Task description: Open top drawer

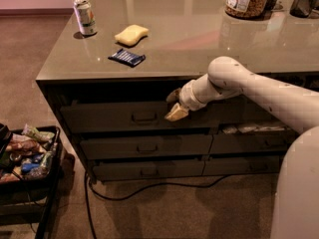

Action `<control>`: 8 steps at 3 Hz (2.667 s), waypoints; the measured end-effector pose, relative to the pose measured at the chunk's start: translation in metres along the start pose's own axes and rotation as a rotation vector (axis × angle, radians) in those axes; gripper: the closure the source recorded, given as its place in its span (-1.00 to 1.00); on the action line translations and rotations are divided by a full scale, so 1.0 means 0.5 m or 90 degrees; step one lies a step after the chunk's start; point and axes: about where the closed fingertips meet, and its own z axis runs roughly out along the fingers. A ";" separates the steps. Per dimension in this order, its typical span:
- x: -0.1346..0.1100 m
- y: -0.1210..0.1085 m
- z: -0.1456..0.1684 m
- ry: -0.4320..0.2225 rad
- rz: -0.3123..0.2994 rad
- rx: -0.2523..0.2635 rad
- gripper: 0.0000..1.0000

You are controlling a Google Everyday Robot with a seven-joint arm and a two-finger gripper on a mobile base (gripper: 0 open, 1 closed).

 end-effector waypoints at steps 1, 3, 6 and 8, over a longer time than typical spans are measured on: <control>0.000 0.000 0.000 0.000 0.000 0.000 -1.00; 0.008 -0.018 0.007 0.004 0.002 0.009 -1.00; 0.024 0.006 0.005 0.017 0.054 0.056 -1.00; 0.034 0.042 0.040 -0.020 0.083 0.018 -1.00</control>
Offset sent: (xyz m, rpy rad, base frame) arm 0.0000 0.0000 0.0000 0.0000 0.0000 0.0000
